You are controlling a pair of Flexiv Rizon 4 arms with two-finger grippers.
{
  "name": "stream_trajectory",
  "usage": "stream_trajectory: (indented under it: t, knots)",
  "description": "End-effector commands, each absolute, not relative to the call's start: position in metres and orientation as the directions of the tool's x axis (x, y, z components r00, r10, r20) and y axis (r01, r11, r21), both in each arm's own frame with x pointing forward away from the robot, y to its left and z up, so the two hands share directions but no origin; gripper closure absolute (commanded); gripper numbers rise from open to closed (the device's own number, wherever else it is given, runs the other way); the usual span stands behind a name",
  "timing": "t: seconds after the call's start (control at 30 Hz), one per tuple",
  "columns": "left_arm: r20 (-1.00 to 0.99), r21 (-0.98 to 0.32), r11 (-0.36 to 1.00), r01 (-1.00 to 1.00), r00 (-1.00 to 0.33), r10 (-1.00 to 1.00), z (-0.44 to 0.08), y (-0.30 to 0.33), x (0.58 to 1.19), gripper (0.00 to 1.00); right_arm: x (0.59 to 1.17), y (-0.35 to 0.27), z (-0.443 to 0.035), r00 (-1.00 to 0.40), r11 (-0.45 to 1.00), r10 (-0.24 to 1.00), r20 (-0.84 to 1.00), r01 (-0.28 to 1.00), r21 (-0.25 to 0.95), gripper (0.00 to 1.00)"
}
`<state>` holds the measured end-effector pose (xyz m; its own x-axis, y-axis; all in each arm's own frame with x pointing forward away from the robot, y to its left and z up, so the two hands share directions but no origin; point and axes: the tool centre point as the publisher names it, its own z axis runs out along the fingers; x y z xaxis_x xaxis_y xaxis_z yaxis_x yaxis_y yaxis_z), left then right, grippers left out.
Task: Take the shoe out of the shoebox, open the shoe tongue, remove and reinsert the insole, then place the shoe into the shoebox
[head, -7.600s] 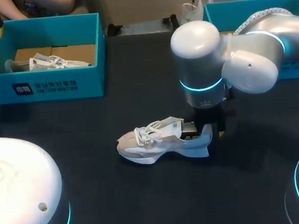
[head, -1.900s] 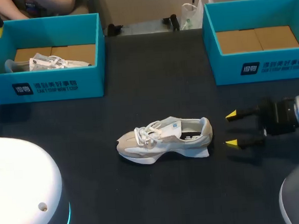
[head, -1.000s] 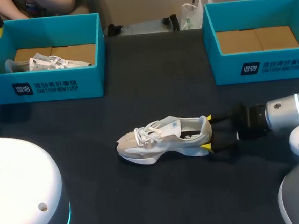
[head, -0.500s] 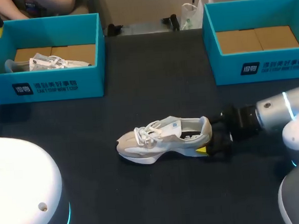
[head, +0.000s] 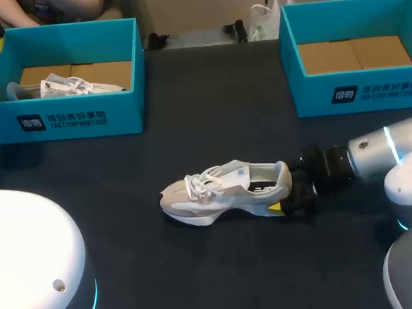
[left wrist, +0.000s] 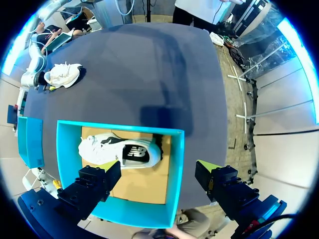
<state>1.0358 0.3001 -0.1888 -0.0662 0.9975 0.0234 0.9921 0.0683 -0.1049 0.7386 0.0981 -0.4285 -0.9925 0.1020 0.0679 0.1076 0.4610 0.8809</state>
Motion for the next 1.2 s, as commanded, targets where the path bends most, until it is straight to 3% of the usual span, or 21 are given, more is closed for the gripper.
stream_trajectory:
  t: [0.03,1.13,1.2]
  knots:
    - [0.025,-0.105,0.069,0.992,-0.066,0.997,-0.1881,0.3,1.0357,0.0,0.7361,0.1006,-0.4275,-0.992,0.468,0.11,0.064,0.108,0.877,1.0]
    - [0.025,-0.105,0.069,0.992,-0.066,0.997,-0.1881,0.3,1.0357,0.0,0.7361,0.1006,-0.4275,-0.992,0.468,0.11,0.064,0.108,0.877,1.0]
    - [0.033,-0.104,0.13,0.986,-0.127,0.991,-0.1882,0.2989,1.0304,0.0,0.7361,0.1006,-0.4275,-0.992,0.468,0.11,0.064,0.108,0.877,1.0]
